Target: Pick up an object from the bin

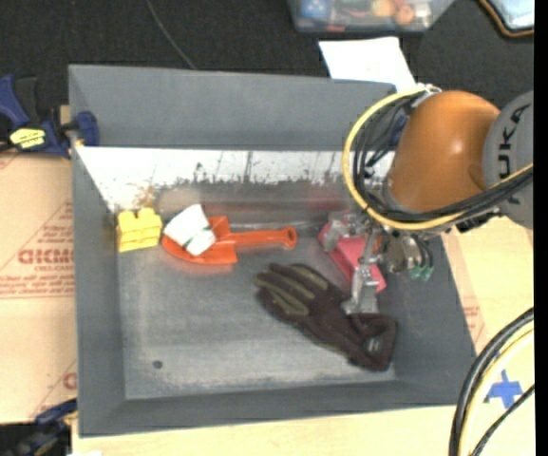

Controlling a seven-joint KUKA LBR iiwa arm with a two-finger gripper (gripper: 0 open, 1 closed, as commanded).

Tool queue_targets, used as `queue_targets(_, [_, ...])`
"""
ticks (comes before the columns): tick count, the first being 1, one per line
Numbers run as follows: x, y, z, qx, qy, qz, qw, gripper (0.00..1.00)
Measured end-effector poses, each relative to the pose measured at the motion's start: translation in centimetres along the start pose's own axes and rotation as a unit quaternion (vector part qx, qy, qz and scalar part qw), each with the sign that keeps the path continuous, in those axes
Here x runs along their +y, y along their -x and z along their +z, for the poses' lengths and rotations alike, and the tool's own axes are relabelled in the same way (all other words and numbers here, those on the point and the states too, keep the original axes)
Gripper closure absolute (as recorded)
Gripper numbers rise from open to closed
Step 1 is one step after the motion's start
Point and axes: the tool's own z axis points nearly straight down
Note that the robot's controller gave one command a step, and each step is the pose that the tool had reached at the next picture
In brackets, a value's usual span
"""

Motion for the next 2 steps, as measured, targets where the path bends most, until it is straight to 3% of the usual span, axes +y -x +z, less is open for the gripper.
queue_targets(1, [1.4, -0.1, -0.4, -0.0006, 0.0, 0.027, 0.9996, 0.0])
queue_targets(2, [0.5, 1.6, 5.0, 0.0014, 0.0, 0.004, 1.0, 0.0])
